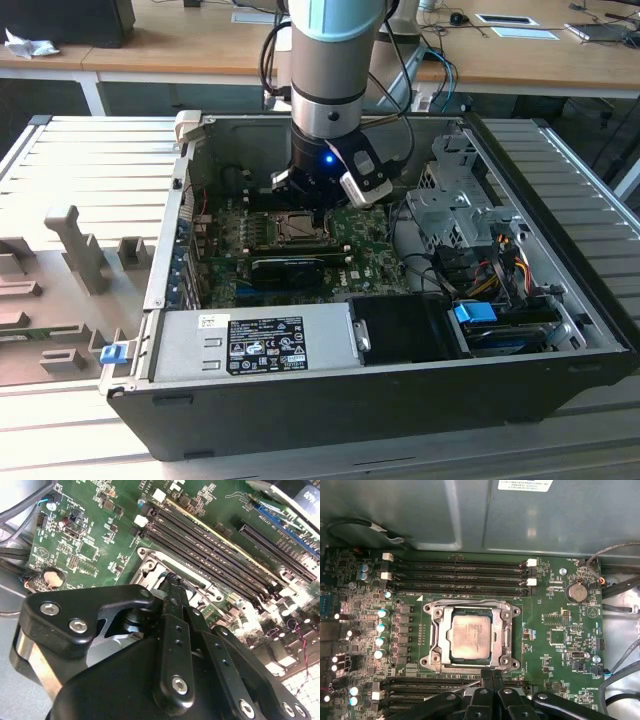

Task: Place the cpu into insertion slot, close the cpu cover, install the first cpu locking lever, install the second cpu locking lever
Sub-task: 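Install the second cpu locking lever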

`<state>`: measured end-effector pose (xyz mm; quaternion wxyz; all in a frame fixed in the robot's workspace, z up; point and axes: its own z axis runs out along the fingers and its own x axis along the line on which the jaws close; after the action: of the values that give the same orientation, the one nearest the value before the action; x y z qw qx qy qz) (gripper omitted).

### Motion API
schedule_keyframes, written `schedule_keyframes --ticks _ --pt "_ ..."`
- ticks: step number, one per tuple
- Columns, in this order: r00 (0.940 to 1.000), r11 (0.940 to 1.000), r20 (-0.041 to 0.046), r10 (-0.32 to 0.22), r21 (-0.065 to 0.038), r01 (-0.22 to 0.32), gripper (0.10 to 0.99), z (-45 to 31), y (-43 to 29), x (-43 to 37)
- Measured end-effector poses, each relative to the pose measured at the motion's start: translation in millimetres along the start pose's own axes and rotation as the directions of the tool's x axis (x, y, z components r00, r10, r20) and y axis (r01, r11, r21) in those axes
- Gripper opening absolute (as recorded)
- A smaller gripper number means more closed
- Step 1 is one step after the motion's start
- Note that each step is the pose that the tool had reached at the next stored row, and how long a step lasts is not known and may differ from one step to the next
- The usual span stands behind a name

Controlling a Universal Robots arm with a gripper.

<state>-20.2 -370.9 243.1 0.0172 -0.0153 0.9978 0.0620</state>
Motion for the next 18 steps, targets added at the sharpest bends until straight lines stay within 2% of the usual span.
schedule_keyframes --ticks 5,7,8,12,14,18 --pt "1.0000 1.0000 0.0000 0.000 0.000 0.000 0.106 -0.3 -2.6 0.1" --pt "1.0000 1.0000 -0.0001 0.000 0.000 0.000 0.106 -2.9 -6.3 0.1" --pt "1.0000 1.0000 -0.0005 -0.002 -0.001 0.002 0.106 -0.7 -7.1 15.8" --pt "0.9999 0.9999 -0.0028 -0.013 -0.005 0.013 0.106 2.8 -7.5 23.6" --pt "0.9999 0.9999 -0.0044 -0.014 -0.007 0.014 0.106 5.7 -7.6 32.4" --pt "0.9999 0.9999 -0.0057 -0.015 -0.008 0.015 0.106 14.2 -8.8 33.2"
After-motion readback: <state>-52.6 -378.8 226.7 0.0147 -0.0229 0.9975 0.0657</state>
